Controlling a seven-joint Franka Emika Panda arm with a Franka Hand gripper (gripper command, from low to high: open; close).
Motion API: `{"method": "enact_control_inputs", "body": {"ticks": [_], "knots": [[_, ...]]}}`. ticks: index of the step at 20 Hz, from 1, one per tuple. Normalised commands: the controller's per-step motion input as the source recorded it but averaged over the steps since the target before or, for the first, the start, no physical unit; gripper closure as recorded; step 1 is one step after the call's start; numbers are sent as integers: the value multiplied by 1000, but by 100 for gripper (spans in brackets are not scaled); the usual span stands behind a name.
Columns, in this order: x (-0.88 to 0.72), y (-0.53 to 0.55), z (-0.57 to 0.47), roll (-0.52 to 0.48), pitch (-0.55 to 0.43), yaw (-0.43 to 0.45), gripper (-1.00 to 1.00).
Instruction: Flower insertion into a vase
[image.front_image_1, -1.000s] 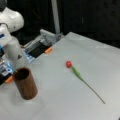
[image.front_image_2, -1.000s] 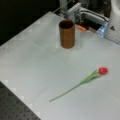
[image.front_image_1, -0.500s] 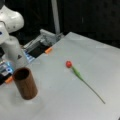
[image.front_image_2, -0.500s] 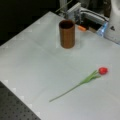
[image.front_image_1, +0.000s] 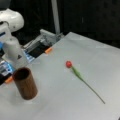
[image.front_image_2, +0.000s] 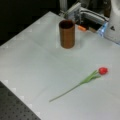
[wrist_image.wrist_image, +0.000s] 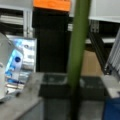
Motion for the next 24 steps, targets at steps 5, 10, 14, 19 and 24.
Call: {"method": "enact_control_inputs", "body": {"ticks": [5, 10, 14, 19, 24], "knots": [[368, -67, 135, -81, 501, -38, 100], [288, -177, 193, 16, 482, -116, 100], [292, -191, 214, -6, 591, -182, 100], [351, -172, 192, -83, 635, -174, 100], [381, -105, 127, -163, 604, -138, 100]]}}
